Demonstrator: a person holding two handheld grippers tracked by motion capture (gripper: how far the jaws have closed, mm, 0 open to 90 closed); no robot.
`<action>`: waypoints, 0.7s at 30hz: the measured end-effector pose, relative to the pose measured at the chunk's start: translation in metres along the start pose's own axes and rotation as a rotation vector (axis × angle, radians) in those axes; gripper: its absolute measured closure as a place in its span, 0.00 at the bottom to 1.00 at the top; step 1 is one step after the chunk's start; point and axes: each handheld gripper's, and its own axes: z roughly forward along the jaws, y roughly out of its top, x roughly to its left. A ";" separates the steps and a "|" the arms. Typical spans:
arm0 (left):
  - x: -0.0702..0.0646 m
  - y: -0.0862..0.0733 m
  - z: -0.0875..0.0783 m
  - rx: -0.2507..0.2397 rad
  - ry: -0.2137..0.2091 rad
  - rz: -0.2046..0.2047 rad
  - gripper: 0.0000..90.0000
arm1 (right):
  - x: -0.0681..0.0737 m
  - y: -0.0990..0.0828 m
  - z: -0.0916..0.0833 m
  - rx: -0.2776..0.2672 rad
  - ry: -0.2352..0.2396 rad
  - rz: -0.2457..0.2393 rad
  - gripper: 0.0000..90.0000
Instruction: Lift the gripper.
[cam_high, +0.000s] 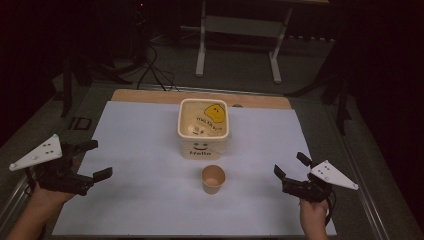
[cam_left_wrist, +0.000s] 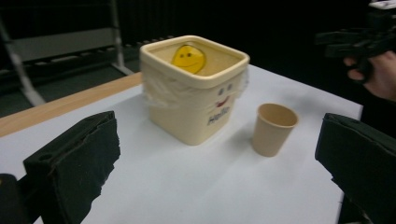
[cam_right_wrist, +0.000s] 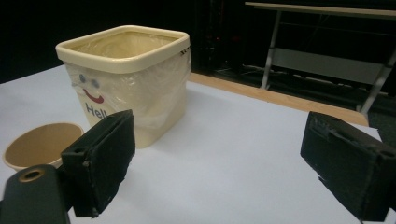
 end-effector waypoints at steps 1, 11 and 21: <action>0.000 0.000 0.000 0.000 0.000 0.000 0.01 | 0.000 0.000 0.000 0.000 0.001 0.001 0.11; -0.005 0.033 0.011 0.055 -0.069 0.039 0.01 | 0.000 0.000 0.000 0.000 0.009 0.005 0.11; -0.013 0.056 0.026 0.090 -0.129 0.096 0.01 | 0.001 0.000 0.001 0.005 0.018 0.000 0.11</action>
